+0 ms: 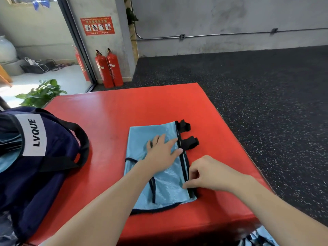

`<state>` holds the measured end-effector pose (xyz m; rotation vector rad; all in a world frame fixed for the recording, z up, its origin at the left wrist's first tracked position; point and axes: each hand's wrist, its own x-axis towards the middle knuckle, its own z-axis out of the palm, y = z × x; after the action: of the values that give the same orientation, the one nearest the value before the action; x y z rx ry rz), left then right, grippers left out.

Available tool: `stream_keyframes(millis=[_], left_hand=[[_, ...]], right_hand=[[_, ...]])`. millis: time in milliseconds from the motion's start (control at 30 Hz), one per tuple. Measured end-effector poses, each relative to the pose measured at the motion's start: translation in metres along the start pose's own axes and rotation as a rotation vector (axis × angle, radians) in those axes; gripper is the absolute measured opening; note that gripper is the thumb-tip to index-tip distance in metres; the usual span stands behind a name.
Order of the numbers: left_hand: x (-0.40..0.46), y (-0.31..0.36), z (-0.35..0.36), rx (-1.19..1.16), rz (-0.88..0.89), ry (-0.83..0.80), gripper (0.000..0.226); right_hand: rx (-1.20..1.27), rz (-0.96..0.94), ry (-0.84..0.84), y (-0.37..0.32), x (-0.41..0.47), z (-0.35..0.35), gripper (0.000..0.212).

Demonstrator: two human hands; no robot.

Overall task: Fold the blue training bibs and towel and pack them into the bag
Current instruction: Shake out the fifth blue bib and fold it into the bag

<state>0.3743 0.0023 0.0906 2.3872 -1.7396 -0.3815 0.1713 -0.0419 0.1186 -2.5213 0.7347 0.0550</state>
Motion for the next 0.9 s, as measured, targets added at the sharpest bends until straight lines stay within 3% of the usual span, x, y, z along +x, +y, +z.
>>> stream_keyframes(millis=[167, 367, 533, 700, 900], left_hand=[[-0.021, -0.001, -0.007, -0.079, 0.050, 0.027, 0.060], [-0.068, -0.027, -0.023, -0.150, 0.146, 0.071, 0.052], [-0.126, -0.057, -0.030, -0.154, 0.204, 0.111, 0.043], [-0.176, -0.086, -0.016, -0.142, 0.240, 0.084, 0.044], [-0.196, -0.103, -0.013, -0.216, 0.193, 0.126, 0.047]], right_hand=[[-0.071, -0.027, 0.042, 0.002, -0.015, 0.002, 0.044], [-0.078, -0.146, 0.145, -0.006, -0.032, 0.000, 0.026], [-0.088, -0.267, 0.106, -0.024, -0.046, 0.008, 0.041], [-0.253, -0.294, 0.014, -0.031, -0.048, 0.023, 0.045], [-0.395, -0.358, 0.178, -0.032, -0.043, 0.037, 0.033]])
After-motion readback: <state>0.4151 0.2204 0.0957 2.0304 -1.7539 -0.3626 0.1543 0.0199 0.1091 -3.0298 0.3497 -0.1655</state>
